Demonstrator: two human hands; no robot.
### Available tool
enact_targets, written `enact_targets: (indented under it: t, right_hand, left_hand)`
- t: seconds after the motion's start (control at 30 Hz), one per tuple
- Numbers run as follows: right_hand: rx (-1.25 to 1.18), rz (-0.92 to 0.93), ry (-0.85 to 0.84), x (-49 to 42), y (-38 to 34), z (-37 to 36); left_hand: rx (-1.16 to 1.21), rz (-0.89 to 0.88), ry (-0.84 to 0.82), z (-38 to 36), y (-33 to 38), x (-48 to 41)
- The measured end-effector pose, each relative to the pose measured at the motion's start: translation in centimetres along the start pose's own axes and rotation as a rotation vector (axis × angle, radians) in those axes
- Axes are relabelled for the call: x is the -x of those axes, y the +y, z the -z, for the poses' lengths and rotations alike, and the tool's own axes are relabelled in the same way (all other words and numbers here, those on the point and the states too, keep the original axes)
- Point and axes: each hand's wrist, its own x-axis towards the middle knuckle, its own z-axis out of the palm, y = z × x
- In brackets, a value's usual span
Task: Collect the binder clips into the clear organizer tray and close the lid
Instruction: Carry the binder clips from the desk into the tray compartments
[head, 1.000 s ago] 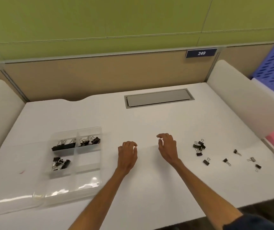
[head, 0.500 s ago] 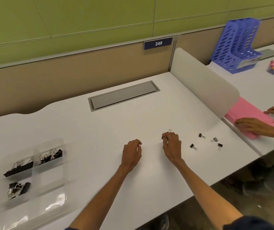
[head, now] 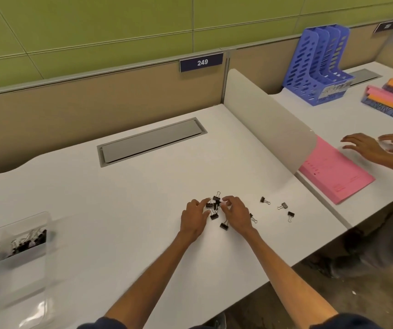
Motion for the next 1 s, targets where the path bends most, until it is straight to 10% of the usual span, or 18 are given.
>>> enact_targets:
  t: [1.0]
  right_hand:
    - [-0.404, -0.083, -0.051, 0.3, -0.3, 2.3]
  left_hand:
    - [-0.087, 0.016, 0.047, -0.5, -0.3, -1.0]
